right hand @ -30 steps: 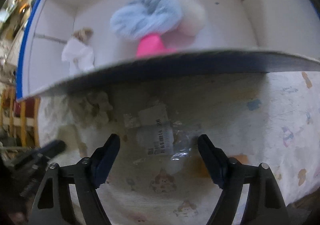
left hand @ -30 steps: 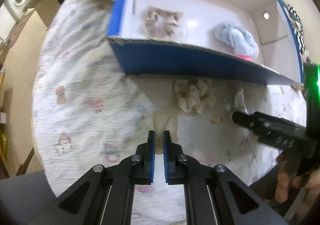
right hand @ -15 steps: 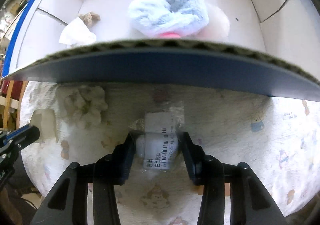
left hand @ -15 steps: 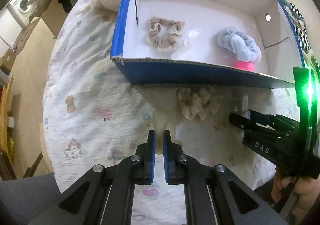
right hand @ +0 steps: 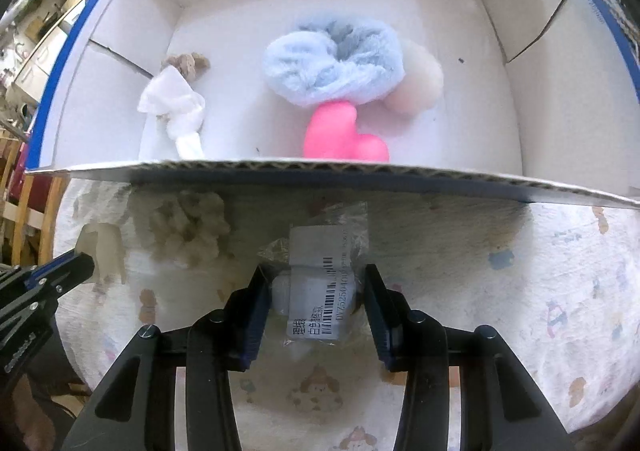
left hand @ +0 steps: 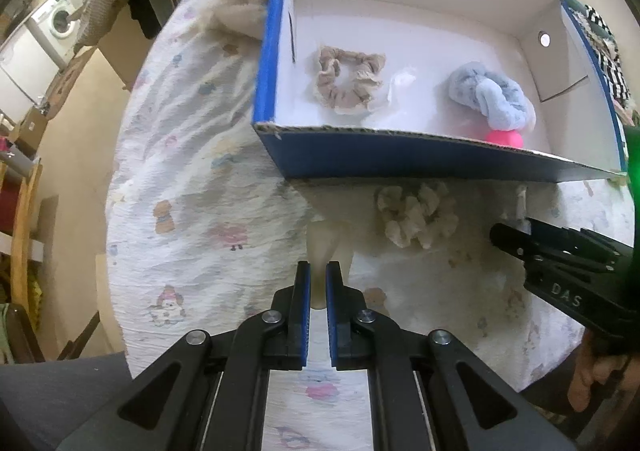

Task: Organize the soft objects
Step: 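Carry the plastic bag and tan pad up and into the box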

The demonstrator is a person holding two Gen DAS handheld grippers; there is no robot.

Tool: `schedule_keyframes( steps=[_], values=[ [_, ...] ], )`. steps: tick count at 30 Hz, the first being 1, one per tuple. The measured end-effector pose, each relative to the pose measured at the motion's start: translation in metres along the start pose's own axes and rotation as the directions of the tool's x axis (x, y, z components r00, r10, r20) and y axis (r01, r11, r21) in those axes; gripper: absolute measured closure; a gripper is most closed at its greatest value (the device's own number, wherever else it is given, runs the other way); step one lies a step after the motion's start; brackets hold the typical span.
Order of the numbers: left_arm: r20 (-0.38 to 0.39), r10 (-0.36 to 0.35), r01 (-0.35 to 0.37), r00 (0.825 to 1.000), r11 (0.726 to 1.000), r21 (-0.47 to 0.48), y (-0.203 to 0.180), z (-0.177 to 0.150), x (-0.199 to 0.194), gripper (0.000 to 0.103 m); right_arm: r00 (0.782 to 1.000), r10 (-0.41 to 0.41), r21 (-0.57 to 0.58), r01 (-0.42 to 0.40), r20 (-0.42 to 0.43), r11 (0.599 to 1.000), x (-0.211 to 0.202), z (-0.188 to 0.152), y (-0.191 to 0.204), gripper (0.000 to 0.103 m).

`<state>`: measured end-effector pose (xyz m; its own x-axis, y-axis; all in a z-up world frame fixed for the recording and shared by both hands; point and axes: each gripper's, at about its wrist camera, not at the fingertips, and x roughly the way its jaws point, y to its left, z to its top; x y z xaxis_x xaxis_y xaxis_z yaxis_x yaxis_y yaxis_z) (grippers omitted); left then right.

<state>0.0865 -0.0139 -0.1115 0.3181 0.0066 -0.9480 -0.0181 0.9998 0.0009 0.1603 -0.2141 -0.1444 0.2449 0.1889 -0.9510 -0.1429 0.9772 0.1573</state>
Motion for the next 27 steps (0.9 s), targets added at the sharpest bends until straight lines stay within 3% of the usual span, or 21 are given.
schedule_keyframes(
  steps=[12, 18, 27],
  values=[
    [0.048, 0.051, -0.049, 0.998, 0.998, -0.046, 0.016, -0.008, -0.019, 0.096, 0.998, 0.052, 0.008, -0.053, 0.038, 0.999, -0.033, -0.016, -0.015, 0.056],
    [0.088, 0.074, -0.065, 0.993, 0.992, -0.107, 0.023, -0.014, -0.036, 0.096, 0.990, 0.123, 0.005, -0.124, 0.075, 0.992, -0.055, -0.028, -0.017, 0.056],
    [0.247, 0.092, -0.052, 0.965, 0.985, -0.164, 0.025, -0.023, -0.091, 0.096, 0.914, 0.323, -0.090, -0.310, 0.247, 0.947, -0.118, -0.029, -0.014, 0.056]
  ],
)
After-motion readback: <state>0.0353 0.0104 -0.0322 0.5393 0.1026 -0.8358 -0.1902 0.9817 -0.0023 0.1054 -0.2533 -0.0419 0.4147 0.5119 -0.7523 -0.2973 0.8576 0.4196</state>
